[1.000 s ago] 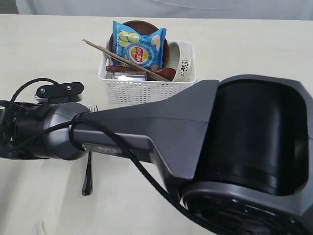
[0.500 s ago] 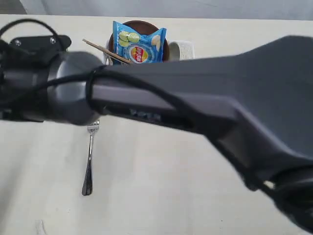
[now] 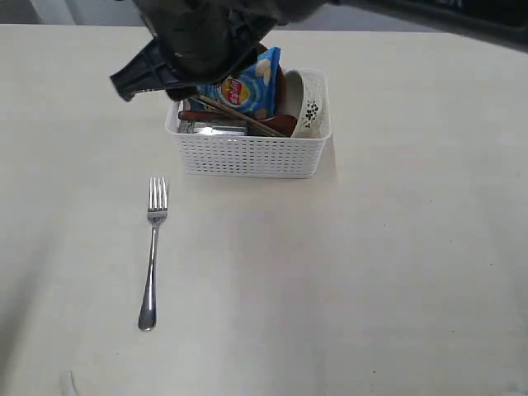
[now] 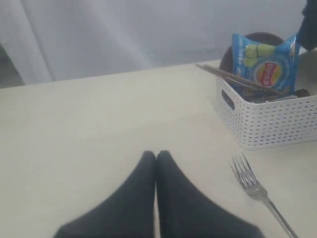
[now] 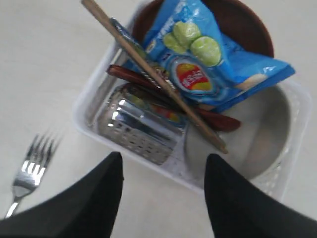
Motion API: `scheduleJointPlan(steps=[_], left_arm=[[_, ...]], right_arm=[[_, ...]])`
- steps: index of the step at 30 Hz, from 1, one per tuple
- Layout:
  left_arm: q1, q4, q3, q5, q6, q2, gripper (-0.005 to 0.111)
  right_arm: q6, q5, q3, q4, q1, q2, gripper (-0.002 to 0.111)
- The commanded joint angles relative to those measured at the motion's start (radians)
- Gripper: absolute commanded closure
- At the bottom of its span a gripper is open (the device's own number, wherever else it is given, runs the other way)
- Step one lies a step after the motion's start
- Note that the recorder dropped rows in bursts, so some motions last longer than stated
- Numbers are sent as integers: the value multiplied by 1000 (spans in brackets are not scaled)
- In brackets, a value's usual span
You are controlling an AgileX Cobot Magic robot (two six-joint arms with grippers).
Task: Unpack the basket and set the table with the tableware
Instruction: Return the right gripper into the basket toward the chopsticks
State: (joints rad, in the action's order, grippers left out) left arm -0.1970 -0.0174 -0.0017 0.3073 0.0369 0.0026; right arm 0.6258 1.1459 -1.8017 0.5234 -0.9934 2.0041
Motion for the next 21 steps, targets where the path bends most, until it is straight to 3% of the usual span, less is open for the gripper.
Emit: scheduleJointPlan(steps=[1,4,8,14,21], left_arm=[[0,-5,2,-8,-3,-3,107],[0,-5,2,-8,-3,-3,107],[0,-5,2,-8,-3,-3,107],[0,-5,2,-8,-3,-3,107],[0,-5,2,-8,-3,-3,107]], right_arm=[[-253,-56,0,-77,87,-5,68],[-388,-109,0,-107,139,-1,86],[-471,-128,0,-107,183,11,97],[-671,-124,0,-107,193,60,89],[-729,-184,0,-107,193,133,66]])
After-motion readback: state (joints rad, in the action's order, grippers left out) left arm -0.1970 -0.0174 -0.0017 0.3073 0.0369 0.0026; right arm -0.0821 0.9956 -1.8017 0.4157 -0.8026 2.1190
